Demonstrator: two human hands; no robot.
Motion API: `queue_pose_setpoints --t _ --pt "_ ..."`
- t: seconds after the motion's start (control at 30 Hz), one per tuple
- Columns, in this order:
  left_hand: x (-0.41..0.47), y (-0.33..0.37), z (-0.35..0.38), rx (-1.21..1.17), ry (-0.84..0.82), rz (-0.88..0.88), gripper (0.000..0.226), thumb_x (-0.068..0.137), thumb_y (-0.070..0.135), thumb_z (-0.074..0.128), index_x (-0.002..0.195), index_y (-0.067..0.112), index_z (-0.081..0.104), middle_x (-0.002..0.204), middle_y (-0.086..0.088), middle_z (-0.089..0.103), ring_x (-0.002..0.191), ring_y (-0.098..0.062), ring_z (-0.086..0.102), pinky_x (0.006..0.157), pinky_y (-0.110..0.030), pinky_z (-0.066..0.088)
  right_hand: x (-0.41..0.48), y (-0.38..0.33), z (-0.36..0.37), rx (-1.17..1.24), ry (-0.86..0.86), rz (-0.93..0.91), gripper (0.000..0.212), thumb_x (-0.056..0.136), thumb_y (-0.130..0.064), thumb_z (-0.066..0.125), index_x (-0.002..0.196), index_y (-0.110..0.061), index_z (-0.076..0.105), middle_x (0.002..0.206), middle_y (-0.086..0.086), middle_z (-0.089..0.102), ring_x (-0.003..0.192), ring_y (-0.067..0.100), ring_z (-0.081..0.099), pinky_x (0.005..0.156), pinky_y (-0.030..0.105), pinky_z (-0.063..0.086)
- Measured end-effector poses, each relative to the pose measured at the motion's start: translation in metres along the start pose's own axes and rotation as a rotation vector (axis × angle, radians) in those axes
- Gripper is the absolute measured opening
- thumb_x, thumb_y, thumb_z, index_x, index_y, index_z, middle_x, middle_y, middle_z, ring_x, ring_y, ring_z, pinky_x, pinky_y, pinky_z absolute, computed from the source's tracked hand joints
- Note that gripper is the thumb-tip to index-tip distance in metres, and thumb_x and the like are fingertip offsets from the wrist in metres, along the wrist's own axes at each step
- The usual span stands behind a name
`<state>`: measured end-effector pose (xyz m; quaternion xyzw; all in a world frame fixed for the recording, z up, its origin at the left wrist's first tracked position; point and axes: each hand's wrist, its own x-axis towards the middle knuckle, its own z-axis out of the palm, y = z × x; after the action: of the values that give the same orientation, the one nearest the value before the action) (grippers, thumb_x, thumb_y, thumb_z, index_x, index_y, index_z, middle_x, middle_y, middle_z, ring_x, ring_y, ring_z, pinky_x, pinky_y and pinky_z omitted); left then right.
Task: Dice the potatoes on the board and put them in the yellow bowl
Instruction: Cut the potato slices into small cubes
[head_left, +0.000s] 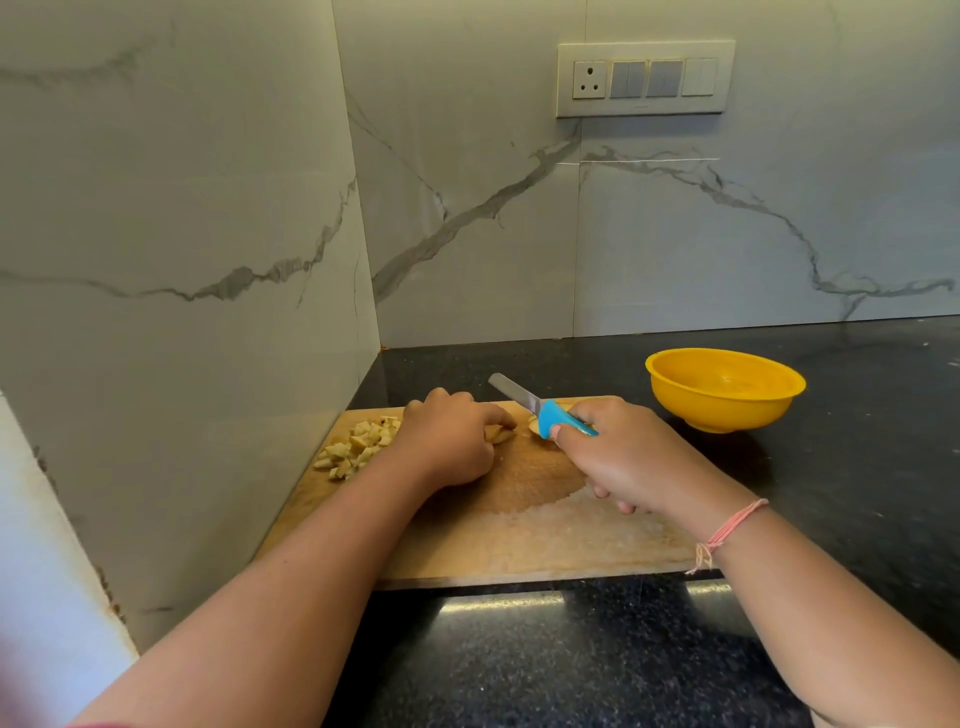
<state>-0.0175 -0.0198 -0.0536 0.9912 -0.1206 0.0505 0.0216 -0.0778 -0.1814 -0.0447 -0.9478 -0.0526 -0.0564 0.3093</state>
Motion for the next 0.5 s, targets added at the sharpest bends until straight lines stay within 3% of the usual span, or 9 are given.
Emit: queue_pose_setpoints --t 0.13,0.37,0.5 --pt "0.0 -0.004 -0.001 0.043 0.0 0.019 0.04 0.1 0.031 0.043 0.136 0.046 0.041 0.128 -0.001 0.049 0.122 -0.024 0.039 0.101 -0.042 0.035 -0.002 -0.001 -0.002 0.029 0.001 0.019 0.046 0.1 -0.036 0.039 0.144 -0.025 0.036 0.069 -0.006 0.047 0.041 0.004 0.043 0.031 0.011 0.029" --pt "-0.001 -0.005 -0.005 0.091 -0.03 -0.017 0.037 0.096 0.054 0.04 0.132 0.044 0.044 0.136 -0.003 0.045 0.129 -0.028 0.033 0.104 -0.045 0.03 -0.011 -0.001 -0.009 0.038 0.035 0.014 0.045 0.099 -0.035 0.039 0.143 -0.027 0.036 0.065 -0.005 0.051 0.037 0.003 0.041 0.032 0.012 0.029" --pt "-0.002 -0.003 -0.004 0.092 0.0 -0.054 0.04 0.092 0.061 0.043 0.126 0.04 0.049 0.137 -0.003 0.045 0.13 -0.028 0.032 0.104 -0.047 0.03 -0.02 0.002 -0.005 -0.06 0.049 -0.035 0.04 0.099 -0.037 0.039 0.137 -0.026 0.044 0.071 -0.007 0.052 0.049 0.005 0.051 0.039 0.014 0.036"
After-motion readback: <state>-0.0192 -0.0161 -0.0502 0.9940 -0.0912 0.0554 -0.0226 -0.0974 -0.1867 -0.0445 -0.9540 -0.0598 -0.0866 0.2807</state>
